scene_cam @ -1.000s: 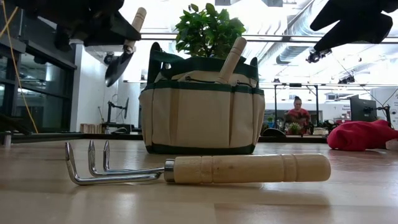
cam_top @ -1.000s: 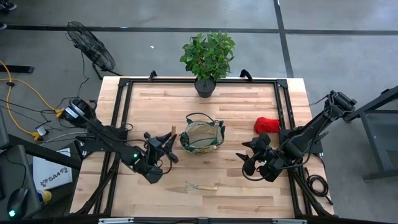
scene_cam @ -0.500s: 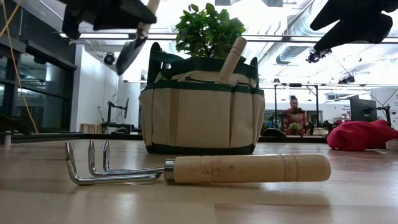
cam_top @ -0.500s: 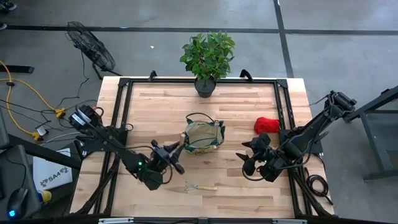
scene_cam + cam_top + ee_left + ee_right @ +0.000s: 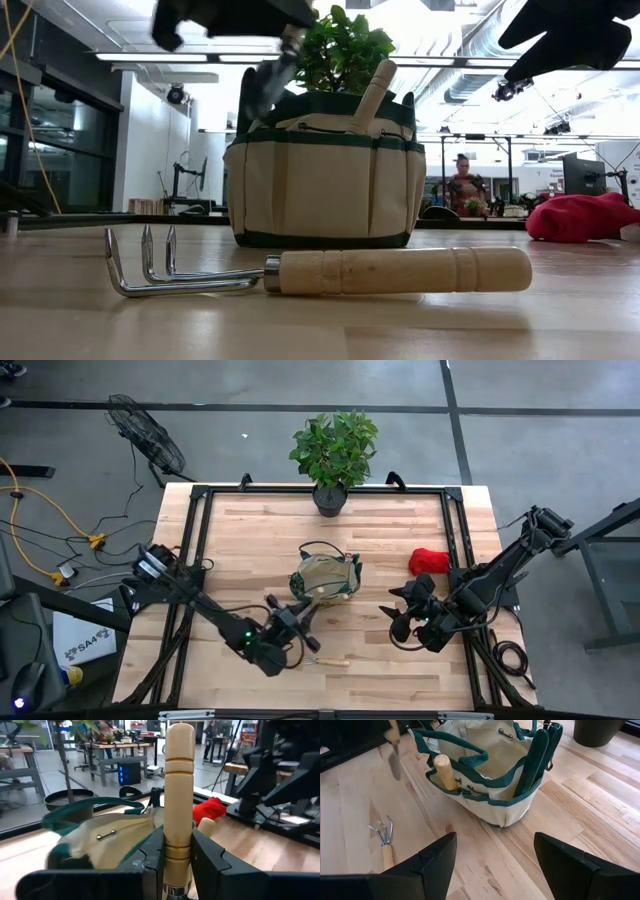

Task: Pick & Place Garden tools in Gardening bag
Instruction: Put the brown trowel into the gardening bag

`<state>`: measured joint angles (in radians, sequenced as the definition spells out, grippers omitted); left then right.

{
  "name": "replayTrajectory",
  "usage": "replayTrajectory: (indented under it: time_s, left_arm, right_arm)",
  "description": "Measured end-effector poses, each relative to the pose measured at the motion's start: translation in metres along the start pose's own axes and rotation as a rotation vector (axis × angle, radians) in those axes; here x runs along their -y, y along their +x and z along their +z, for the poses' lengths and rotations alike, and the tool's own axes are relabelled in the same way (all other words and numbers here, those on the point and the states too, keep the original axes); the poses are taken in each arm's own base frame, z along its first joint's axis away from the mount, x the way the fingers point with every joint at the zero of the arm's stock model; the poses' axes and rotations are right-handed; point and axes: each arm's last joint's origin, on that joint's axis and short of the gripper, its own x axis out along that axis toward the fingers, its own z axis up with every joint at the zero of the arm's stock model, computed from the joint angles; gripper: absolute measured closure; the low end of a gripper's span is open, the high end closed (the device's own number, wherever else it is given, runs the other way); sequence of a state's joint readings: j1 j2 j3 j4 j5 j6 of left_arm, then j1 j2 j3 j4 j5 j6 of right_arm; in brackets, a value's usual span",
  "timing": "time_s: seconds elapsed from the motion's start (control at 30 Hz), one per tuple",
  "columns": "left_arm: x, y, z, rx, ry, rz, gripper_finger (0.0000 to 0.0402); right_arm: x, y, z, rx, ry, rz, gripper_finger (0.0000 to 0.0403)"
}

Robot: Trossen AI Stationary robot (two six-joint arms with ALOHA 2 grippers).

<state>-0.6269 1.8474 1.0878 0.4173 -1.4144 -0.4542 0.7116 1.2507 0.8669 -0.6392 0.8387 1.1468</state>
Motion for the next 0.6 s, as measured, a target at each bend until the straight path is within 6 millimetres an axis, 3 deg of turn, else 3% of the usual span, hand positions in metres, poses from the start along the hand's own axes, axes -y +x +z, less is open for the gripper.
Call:
replayTrajectory:
  time_s: [0.23,0.6]
  left_arm:
    - [0.014,0.028,0.005,-0.015,0.051,-0.012,0.0342]
    - [0.016,0.045,0.018,0.002,0.056,-0.051,0.0342]
  right_arm:
    - [0.000,0.000,0.000,0.000,-0.004,0.000,0.0144]
    - [0.000,0.000,0.000,0.000,-0.019,0.000,0.0144]
